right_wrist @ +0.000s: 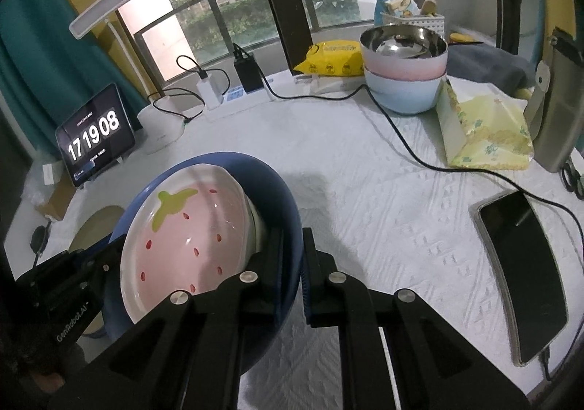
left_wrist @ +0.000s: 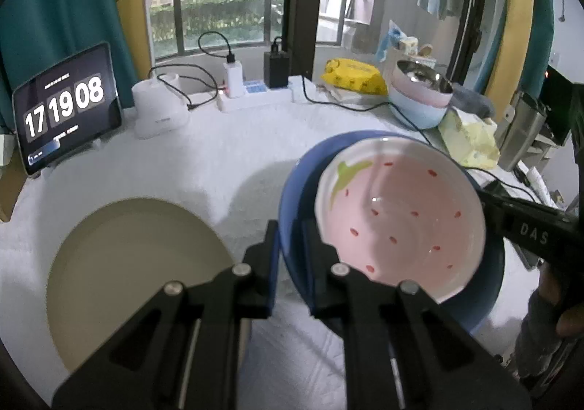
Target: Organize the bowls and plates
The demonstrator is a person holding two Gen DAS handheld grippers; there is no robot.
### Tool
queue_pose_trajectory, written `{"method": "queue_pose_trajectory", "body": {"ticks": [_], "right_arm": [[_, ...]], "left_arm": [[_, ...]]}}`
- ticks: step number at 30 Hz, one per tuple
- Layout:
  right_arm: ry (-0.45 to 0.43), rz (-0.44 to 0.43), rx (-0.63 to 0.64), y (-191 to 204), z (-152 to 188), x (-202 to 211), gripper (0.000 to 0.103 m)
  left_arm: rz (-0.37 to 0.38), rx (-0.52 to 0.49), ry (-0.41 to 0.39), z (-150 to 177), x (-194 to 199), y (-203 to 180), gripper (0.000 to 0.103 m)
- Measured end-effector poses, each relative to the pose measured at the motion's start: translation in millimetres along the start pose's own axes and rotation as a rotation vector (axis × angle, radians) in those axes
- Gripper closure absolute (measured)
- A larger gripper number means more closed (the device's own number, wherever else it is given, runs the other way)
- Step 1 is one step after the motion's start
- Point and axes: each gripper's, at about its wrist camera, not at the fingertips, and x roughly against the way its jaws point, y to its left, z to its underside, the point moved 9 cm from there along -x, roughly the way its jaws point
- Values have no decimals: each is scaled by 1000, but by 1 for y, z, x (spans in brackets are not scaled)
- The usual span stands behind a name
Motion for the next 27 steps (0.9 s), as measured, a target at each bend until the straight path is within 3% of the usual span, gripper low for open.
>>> {"method": "queue_pose_trajectory", "body": {"ticks": [15,27], "right_arm": [[-62,-6,35,20,-22,26,93],[-88,-27,85,60,-35,30,93]], "left_arm": [[2,16,-58,-17,27,10,93],[-20,52,-91,-21,47,45,93]]}}
